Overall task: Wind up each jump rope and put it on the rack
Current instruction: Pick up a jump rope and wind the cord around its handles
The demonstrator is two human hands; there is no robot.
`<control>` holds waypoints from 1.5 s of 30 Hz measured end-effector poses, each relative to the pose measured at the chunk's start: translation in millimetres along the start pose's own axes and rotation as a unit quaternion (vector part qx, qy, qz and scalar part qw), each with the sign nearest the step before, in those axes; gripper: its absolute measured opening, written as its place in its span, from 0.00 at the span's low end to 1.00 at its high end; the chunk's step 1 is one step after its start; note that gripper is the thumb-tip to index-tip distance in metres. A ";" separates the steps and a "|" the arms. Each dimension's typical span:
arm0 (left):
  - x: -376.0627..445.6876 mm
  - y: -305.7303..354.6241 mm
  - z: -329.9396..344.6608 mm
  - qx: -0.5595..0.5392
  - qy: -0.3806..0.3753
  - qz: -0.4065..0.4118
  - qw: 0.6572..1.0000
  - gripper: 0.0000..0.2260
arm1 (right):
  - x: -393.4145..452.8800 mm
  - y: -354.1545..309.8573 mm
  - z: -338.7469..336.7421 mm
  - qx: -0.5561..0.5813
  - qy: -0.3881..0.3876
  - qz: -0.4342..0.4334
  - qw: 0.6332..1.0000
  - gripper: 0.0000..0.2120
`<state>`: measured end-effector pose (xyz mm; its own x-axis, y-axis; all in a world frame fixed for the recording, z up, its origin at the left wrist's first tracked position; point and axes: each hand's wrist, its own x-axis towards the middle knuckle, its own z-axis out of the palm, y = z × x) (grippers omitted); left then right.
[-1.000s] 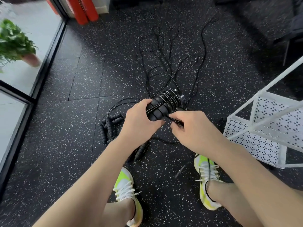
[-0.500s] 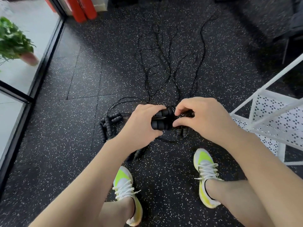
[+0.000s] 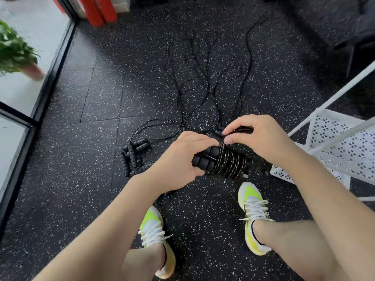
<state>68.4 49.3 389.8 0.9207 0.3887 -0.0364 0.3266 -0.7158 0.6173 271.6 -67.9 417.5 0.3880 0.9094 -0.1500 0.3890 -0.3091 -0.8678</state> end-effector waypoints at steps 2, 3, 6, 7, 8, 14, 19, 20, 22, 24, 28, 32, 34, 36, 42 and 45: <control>-0.9 2.9 -2.9 -0.025 0.008 -0.004 1.000 0.33 | 2.5 6.3 -1.0 0.014 -0.005 0.005 1.000 0.06; -1.6 5.2 -5.2 -0.038 0.010 -0.010 0.999 0.34 | 3.7 9.7 -1.4 0.027 -0.012 0.006 1.000 0.06; -4.8 12.9 -13.3 -0.087 0.029 -0.031 0.995 0.35 | 6.0 13.3 0.5 0.143 -0.044 0.031 0.988 0.05; -5.6 15.1 -15.6 -0.102 0.042 -0.037 0.993 0.35 | 7.0 14.3 3.0 0.184 -0.046 0.040 0.981 0.05; -6.0 17.1 -17.9 -0.116 0.055 -0.043 0.991 0.36 | 6.5 12.6 6.2 0.224 -0.048 0.044 0.973 0.07; -0.9 23.5 -20.5 -0.192 0.133 -0.079 0.969 0.35 | 1.1 5.5 35.0 0.243 -0.017 0.073 0.967 0.15; 7.1 17.5 -18.4 -0.186 0.202 -0.126 0.953 0.36 | 2.3 5.3 59.3 0.304 -0.015 0.082 0.949 0.13; 7.9 15.8 -17.1 -0.182 0.207 -0.131 0.952 0.36 | 2.4 5.5 60.7 0.289 -0.013 0.088 0.953 0.14; 8.5 12.9 -14.0 -0.168 0.210 -0.141 0.953 0.37 | 4.4 8.4 64.9 0.248 -0.007 0.103 0.963 0.15; 9.3 9.2 -11.5 -0.148 0.210 -0.160 0.953 0.38 | 3.0 6.4 67.4 0.205 -0.009 0.107 0.973 0.15; 13.0 0.5 -5.8 -0.077 0.213 -0.187 0.956 0.37 | -3.9 1.7 69.4 0.045 -0.041 0.074 0.995 0.15; 15.8 -6.3 1.0 -0.019 0.199 -0.195 0.960 0.35 | -10.7 -3.1 70.1 -0.058 -0.028 0.035 0.997 0.15; 16.2 -10.1 3.8 -0.001 0.195 -0.195 0.961 0.33 | -12.7 -3.9 70.3 -0.108 -0.037 0.009 0.993 0.11; 16.2 -13.1 6.4 0.010 0.194 -0.193 0.962 0.32 | -13.7 -5.7 69.0 -0.145 -0.040 -0.005 0.989 0.07; 17.3 -16.0 9.4 0.012 0.167 -0.168 0.971 0.32 | -6.0 -20.3 38.0 -0.262 -0.024 -0.055 0.963 0.10; 16.9 -12.6 10.5 0.015 0.132 -0.146 0.980 0.32 | -2.1 -20.9 22.2 -0.274 0.000 -0.065 0.960 0.06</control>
<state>82.1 58.8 373.2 0.7006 0.7136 -0.0007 0.5776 -0.5665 0.5878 244.2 -57.2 425.4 0.3057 0.9504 -0.0572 0.8151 -0.2923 -0.5002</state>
